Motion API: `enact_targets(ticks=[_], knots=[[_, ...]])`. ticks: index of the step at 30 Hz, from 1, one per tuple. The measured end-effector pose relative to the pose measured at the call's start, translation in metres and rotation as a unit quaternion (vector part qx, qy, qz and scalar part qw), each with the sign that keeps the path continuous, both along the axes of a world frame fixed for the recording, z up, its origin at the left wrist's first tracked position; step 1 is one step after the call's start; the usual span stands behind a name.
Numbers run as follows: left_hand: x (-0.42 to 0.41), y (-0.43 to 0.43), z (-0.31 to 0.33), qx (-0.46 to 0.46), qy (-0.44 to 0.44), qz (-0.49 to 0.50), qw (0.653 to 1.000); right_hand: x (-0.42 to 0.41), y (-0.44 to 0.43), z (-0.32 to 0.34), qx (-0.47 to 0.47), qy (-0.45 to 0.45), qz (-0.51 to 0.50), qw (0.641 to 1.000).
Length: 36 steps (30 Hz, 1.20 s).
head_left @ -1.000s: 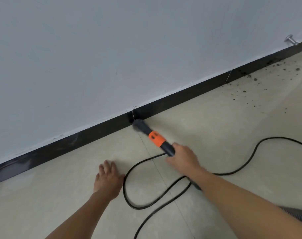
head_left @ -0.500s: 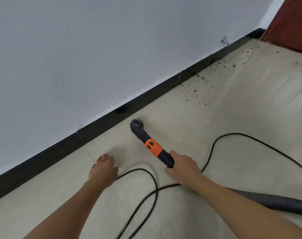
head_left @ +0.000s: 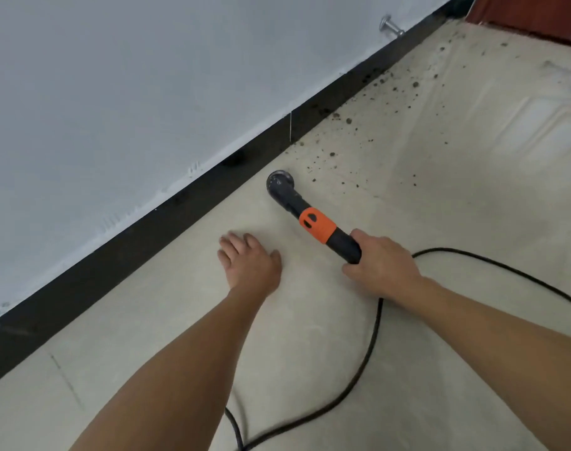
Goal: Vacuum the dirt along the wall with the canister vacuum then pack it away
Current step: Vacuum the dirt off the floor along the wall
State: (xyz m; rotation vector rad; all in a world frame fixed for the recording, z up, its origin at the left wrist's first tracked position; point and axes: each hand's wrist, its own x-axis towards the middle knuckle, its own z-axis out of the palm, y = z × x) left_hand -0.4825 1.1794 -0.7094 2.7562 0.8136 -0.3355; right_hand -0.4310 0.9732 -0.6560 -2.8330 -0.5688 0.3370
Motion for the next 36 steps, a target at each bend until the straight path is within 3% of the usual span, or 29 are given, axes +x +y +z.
enact_targets(ticks=[7, 23, 27, 36], knots=[[0.09, -0.049, -0.022, 0.038, -0.015, 0.12, 0.992, 0.105, 0.007, -0.009, 0.025, -0.019, -0.018, 0.999], [0.093, -0.049, -0.036, 0.082, -0.029, 0.14, 0.986, 0.288, -0.005, -0.006, 0.092, 0.009, -0.155, 0.984], [0.093, -0.049, -0.035, 0.083, -0.019, 0.149, 0.985, 0.281, -0.004, -0.007, 0.111, 0.021, -0.145, 0.983], [0.094, -0.052, -0.019, 0.069, -0.025, 0.155, 0.985, 0.162, -0.001, 0.009, 0.108, 0.124, -0.052, 0.985]])
